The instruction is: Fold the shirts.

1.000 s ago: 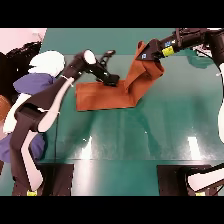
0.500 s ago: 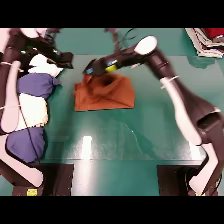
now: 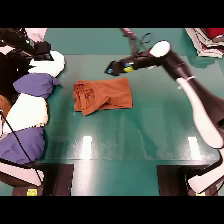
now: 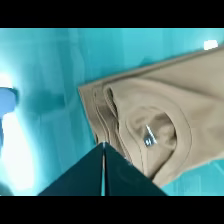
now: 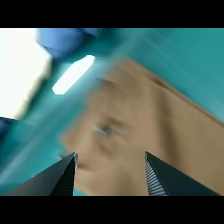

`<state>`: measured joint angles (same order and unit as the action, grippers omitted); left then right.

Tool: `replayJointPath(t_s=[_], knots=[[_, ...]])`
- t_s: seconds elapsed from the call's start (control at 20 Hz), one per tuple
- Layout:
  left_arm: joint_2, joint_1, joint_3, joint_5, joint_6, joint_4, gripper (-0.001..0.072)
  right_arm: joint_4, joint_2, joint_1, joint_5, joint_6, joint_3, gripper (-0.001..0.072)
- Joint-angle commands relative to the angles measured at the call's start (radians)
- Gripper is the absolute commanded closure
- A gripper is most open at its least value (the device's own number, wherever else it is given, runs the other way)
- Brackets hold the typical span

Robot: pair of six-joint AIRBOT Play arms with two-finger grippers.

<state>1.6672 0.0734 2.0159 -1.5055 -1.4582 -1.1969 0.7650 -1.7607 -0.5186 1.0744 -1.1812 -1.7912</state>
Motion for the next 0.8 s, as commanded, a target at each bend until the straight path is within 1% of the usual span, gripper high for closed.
replayJointPath(t_s=[0.0,0.1,0.2,0.25,0.3,0.35,0.45,0.55,0.65,0.75], knots=[[-0.008,-0.032,-0.064,-0.05,0.003,0.004,0.0682,0.107,0.096,0.174,0.093,-0.088,0.157,0.0236],[-0.035,-0.06,-0.166,-0.044,0.019,0.005,0.0682,0.09,0.132,0.253,0.129,-0.093,0.242,0.0232],[-0.112,-0.09,-0.344,0.015,0.026,0.007,0.0681,0.091,0.161,0.296,0.141,-0.093,0.31,0.019],[-0.155,-0.105,-0.441,0.05,0.026,0.007,0.0675,0.091,0.17,0.311,0.138,-0.093,0.336,0.019],[-0.202,-0.121,-0.545,0.088,0.025,0.007,0.045,0.091,0.177,0.32,0.133,-0.093,0.359,0.019],[-0.251,-0.14,-0.66,0.135,0.017,0.007,0.0204,0.091,0.182,0.323,0.129,-0.093,0.375,0.019],[-0.327,-0.177,-0.864,0.245,0.014,0.018,0.02,0.091,0.186,0.321,0.119,-0.093,0.391,0.0191],[-0.355,-0.206,-1.014,0.365,0.02,0.084,0.02,0.092,0.186,0.306,0.109,-0.093,0.39,0.019],[-0.352,-0.222,-1.107,0.467,0.026,0.145,0.0201,0.092,0.186,0.291,0.105,-0.093,0.391,0.0191],[-0.352,-0.234,-1.154,0.541,0.066,0.204,0.0201,0.092,0.186,0.276,0.104,-0.093,0.391,0.0191]])
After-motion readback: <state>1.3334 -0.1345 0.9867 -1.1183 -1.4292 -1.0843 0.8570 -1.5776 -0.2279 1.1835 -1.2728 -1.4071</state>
